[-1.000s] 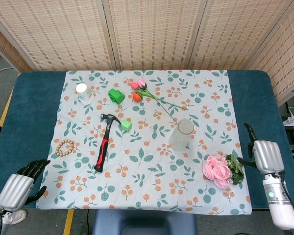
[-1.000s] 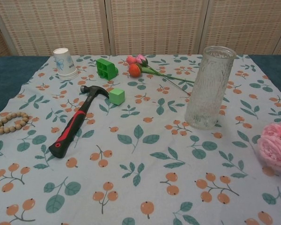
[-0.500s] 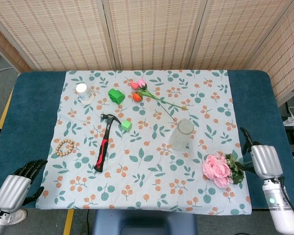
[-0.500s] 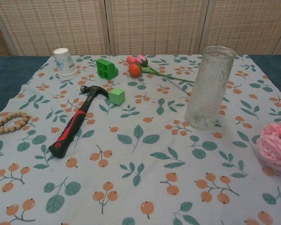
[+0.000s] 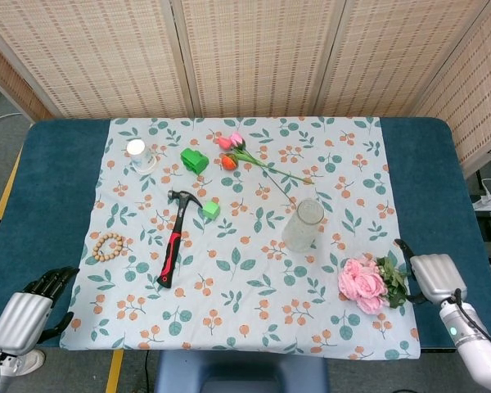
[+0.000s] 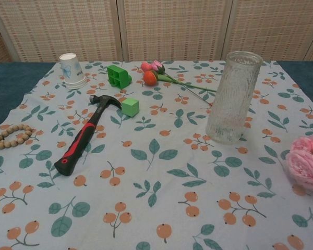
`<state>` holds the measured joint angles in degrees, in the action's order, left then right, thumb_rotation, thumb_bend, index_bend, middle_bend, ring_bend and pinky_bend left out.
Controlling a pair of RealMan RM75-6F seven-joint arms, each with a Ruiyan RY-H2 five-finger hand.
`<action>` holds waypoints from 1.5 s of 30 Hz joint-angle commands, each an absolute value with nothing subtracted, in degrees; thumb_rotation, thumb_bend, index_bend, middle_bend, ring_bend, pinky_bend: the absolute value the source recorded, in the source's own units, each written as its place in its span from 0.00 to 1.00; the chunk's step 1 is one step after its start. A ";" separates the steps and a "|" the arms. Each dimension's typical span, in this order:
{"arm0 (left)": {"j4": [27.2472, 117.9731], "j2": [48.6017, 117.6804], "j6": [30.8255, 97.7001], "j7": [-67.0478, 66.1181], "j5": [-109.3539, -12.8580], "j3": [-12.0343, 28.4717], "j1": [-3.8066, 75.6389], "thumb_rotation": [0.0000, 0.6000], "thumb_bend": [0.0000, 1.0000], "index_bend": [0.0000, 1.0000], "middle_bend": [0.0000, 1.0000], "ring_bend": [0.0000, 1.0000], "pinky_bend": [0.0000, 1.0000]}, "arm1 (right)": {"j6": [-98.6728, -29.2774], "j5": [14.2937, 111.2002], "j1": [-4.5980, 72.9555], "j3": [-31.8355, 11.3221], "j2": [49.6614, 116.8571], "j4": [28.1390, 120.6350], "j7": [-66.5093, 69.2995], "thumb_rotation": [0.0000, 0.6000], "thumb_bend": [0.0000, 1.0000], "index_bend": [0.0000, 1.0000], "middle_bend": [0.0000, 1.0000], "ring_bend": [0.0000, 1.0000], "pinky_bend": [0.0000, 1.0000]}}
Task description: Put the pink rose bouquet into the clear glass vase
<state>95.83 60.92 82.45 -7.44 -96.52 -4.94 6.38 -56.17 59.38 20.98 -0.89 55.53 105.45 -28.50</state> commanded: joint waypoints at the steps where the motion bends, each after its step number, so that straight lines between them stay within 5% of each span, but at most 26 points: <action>1: 95.72 61.02 82.30 -7.47 -96.48 -4.95 6.43 1.00 0.33 0.10 0.12 0.16 0.39 | -49.52 50.72 26.65 0.29 57.88 102.84 -35.18 1.00 0.00 0.00 0.53 0.46 0.79; 12: 95.57 61.01 82.26 -7.26 -96.43 -4.91 6.44 1.00 0.34 0.10 0.12 0.16 0.39 | -44.59 44.98 33.11 1.73 65.55 97.89 -36.67 1.00 0.00 0.05 0.54 0.54 0.81; 18: 95.55 60.92 82.42 -6.95 -96.23 -4.80 6.36 1.00 0.34 0.10 0.12 0.16 0.39 | -53.85 52.12 29.59 0.35 69.22 97.07 -31.16 1.00 0.01 0.65 0.77 0.77 0.92; 23: 95.62 60.93 82.44 -6.97 -96.48 -4.86 6.38 1.00 0.33 0.10 0.12 0.16 0.39 | -59.64 56.24 27.15 -0.35 68.73 97.61 -28.09 1.00 0.21 0.88 0.83 0.82 0.96; 27: 95.71 60.92 82.44 -7.04 -96.54 -4.89 6.37 1.00 0.34 0.10 0.12 0.16 0.39 | -63.13 58.44 25.58 -1.48 66.24 100.09 -25.13 1.00 0.31 0.91 0.84 0.82 0.96; 34: 95.80 60.93 82.36 -7.07 -96.69 -4.95 6.40 1.00 0.33 0.10 0.12 0.16 0.39 | -72.58 70.08 20.32 -5.06 56.57 112.52 -8.46 1.00 0.33 0.92 0.84 0.83 0.96; 45: 95.75 61.05 82.06 -7.02 -96.94 -5.08 6.57 1.00 0.33 0.10 0.12 0.16 0.39 | -70.22 79.65 19.86 -10.60 38.97 126.12 25.94 1.00 0.38 0.92 0.84 0.83 0.97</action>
<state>95.75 61.05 82.04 -7.02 -96.94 -5.08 6.58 -70.73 76.52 20.15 -7.44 45.28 120.78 17.50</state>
